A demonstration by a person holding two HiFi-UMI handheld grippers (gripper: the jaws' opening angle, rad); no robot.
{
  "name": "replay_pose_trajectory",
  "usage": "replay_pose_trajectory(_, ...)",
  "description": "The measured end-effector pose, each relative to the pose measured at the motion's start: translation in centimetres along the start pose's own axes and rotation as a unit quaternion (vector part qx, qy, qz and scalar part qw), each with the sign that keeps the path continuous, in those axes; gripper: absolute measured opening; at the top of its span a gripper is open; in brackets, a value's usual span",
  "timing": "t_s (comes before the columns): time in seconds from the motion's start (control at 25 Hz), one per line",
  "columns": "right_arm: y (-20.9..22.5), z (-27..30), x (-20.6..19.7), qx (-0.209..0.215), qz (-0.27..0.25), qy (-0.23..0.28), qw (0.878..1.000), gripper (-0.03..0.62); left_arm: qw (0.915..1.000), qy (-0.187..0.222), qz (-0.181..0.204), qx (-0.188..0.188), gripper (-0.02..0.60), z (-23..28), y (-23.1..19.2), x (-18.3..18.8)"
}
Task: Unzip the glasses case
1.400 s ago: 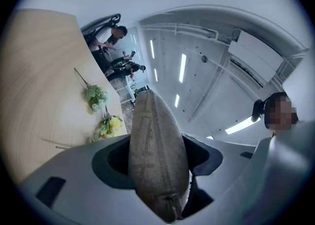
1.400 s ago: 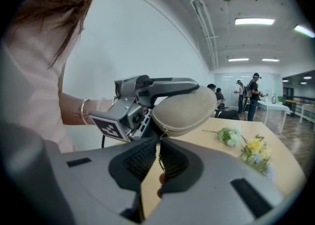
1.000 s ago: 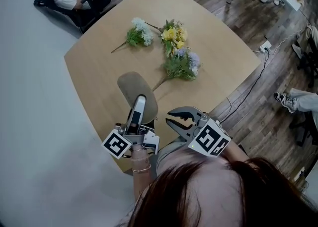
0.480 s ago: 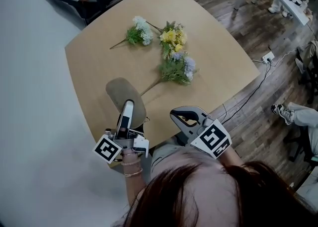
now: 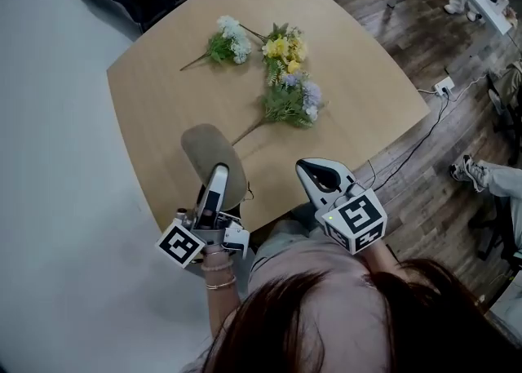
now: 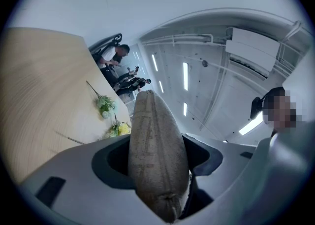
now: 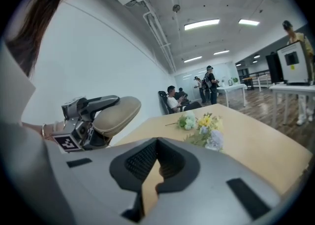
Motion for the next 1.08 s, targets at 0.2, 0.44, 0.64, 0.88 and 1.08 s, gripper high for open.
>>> replay_pose_trajectory(0.2, -1.1, -0.5, -0.7, -0.039, -0.007, -0.003, 0.999, 0.015, 0.9999, -0.006, 0.011, 0.002, 0.279, -3.0, 0.4, -0.3)
replay_pose_trajectory(0.44, -4.6, -2.0, -1.7, -0.063, 0.005, -0.014, 0.998, 0.015, 0.9980, -0.016, 0.056, 0.026, 0.279, -8.7, 0.7, -0.8)
replay_pose_trajectory(0.64, -8.4, -2.9, -1.9, -0.062, -0.033, -0.019, 0.997, 0.015, 0.9956, -0.003, 0.086, 0.036, 0.279, -12.8, 1.4, 0.0)
replay_pose_trajectory(0.88, -11.5, -4.5, -2.1, -0.067, -0.075, -0.032, 0.994, 0.015, 0.9974, 0.019, 0.067, 0.021, 0.279, -16.0, 1.9, -0.9)
replay_pose_trajectory(1.08, -14.7, -5.5, -2.7, -0.068, -0.093, -0.041, 0.992, 0.015, 0.9981, 0.018, 0.055, 0.020, 0.279, -18.8, 1.8, -1.1)
Point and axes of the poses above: the fingertips, and each gripper's own axes: z forward along the fingers, y to its right, x out of its top, the point moved 3 cm from there along -z, backward along the fingers, and after that the axes turned 4 degrees about -x, right-handed, at the moved point
